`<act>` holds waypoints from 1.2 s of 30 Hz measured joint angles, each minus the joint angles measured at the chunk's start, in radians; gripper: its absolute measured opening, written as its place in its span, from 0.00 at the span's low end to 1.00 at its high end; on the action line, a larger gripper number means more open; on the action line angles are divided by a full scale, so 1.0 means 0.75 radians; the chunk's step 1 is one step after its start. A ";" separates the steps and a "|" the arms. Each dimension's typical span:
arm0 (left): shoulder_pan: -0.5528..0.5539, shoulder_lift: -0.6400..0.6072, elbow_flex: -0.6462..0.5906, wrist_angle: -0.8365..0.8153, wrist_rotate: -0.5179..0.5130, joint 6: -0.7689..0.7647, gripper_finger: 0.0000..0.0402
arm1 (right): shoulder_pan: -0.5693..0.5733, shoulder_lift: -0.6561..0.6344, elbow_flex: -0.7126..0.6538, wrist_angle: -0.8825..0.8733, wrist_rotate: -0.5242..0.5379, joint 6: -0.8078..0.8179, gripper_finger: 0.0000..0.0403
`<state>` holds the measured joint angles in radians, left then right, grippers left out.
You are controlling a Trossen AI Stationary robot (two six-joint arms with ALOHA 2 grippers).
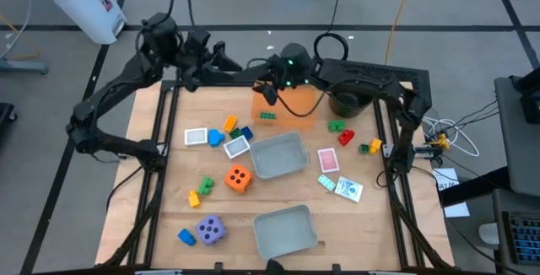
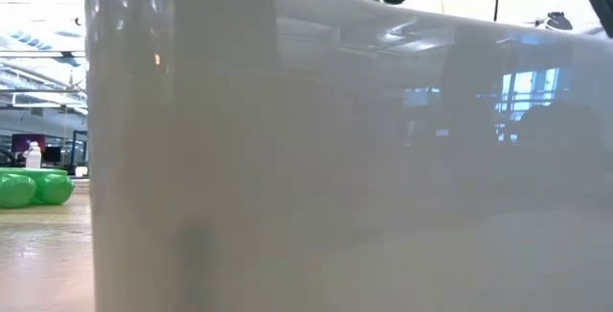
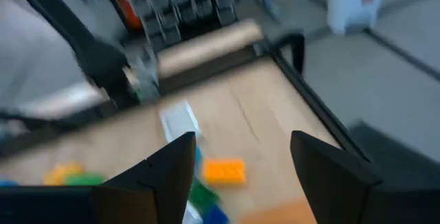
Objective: Pick & Place Toys
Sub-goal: Put the brown deck of cards into the top gray bin
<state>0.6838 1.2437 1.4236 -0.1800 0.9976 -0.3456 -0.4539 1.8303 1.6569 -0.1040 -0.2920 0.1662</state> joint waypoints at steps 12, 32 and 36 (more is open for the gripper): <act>-0.087 -0.392 -0.592 0.024 -0.361 -0.102 0.56 | 0.196 -0.309 -0.650 0.806 0.099 0.156 0.55; -0.098 -0.656 -1.151 -0.762 -0.856 -0.059 0.56 | 0.397 -0.405 -0.822 0.806 0.496 0.229 0.52; -0.099 -0.655 -1.276 -0.681 -0.851 -0.227 0.56 | 0.395 -0.405 -0.822 0.815 0.494 0.239 0.52</act>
<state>0.6094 0.7521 0.4664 -0.6908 0.3597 -0.5156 -0.1577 1.5267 1.0403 0.5075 0.0784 0.3456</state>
